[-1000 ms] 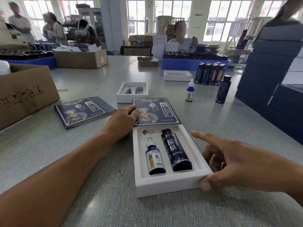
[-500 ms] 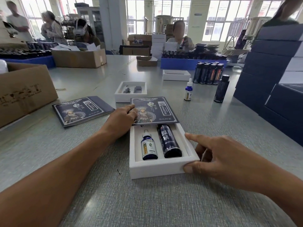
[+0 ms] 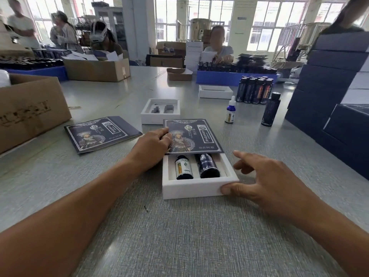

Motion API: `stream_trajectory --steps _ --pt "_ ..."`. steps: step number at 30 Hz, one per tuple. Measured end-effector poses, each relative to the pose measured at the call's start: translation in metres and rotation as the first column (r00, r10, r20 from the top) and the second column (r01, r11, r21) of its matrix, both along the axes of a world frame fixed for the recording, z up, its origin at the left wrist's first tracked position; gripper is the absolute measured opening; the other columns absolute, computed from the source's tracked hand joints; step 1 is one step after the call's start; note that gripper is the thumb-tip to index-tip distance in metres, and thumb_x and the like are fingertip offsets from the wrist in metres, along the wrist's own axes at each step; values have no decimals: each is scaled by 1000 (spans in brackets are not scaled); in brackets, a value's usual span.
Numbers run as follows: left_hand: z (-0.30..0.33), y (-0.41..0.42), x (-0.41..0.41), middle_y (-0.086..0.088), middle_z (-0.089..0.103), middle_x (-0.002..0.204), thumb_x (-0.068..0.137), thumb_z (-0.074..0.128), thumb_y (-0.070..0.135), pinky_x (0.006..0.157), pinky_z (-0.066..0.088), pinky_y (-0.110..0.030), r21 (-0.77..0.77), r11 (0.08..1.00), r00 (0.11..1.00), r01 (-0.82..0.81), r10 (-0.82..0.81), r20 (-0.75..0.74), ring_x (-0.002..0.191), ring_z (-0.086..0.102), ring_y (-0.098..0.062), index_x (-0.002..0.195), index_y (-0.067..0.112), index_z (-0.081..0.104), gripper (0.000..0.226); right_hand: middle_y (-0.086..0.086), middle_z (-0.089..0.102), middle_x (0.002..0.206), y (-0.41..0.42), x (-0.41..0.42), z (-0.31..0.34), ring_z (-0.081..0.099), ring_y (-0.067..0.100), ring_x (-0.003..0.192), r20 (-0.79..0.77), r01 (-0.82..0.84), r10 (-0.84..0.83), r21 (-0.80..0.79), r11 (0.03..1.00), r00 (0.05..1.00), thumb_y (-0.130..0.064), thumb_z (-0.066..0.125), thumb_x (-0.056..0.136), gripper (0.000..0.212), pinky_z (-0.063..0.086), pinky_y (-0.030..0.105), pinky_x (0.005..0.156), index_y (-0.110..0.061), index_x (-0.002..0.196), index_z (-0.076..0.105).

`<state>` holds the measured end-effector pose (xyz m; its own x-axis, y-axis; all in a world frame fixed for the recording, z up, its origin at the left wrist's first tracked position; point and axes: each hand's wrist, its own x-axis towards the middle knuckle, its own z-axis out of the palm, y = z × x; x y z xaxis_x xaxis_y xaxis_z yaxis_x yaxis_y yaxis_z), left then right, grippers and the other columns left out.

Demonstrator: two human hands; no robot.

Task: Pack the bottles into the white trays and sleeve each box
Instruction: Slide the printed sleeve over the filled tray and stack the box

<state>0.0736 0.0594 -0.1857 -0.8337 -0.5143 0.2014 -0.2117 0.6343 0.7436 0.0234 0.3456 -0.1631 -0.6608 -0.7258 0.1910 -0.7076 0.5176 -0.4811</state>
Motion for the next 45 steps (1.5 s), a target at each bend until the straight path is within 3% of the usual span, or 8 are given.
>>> stream_trajectory --steps 6,12,18,28,33,39,42,45 --pt "-1 9 -1 6 49 148 103 46 36 104 28 -23 -51 999 1000 15 -15 12 136 44 -15 146 23 47 46 -24 55 136 1 -6 -1 46 -10 103 39 19 -19 -11 1000 999 -90 57 54 112 39 27 91 -40 150 30" --pt "0 12 2 5 50 148 103 45 34 103 28 -22 -79 997 1000 7 -7 -1 136 45 -16 146 22 48 45 -44 46 121 0 -11 1 43 -31 90 84 -50 49 5 999 995 -81 64 60 99 43 28 93 -51 147 28" --pt "-1 21 3 4 53 146 103 46 35 109 34 -29 -71 997 999 34 -35 -12 133 47 -16 145 23 49 44 -56 36 113 5 -14 5 38 -34 107 146 -158 150 46 986 978 -79 73 58 106 37 2 77 -57 146 19" --pt "-1 26 4 5 51 147 103 45 38 104 31 -26 -88 994 998 59 -59 2 135 45 -16 146 25 48 45 -49 41 116 10 -20 5 42 -32 104 146 -160 149 66 985 978 -86 69 53 111 37 -4 77 -53 149 23" --pt "-1 26 4 5 51 147 103 46 39 102 31 -26 -76 995 998 57 -57 5 134 45 -16 145 26 49 45 -23 56 134 5 -19 -1 54 -11 106 66 -67 65 29 997 996 -77 69 56 101 39 12 88 -46 146 37" --pt "0 27 4 4 51 147 103 46 38 103 31 -26 -73 996 999 50 -50 8 134 46 -17 145 26 49 44 -11 66 128 -3 -13 -4 64 2 107 -53 14 -16 -43 999 998 -78 60 55 95 49 30 101 -35 140 52" --pt "0 27 4 4 51 147 103 46 38 103 31 -25 -67 996 998 55 -55 -1 134 45 -16 145 25 49 44 -18 64 128 -2 -18 -5 61 -5 104 -28 3 -4 -45 999 1000 -76 62 56 93 47 23 98 -38 140 51" --pt "0 28 5 5 50 148 103 46 38 101 29 -24 -44 997 998 63 -63 -4 134 44 -15 146 26 48 44 -46 47 118 4 -25 -5 47 -30 100 44 -62 63 -25 998 997 -75 63 62 87 37 4 83 -50 142 40"
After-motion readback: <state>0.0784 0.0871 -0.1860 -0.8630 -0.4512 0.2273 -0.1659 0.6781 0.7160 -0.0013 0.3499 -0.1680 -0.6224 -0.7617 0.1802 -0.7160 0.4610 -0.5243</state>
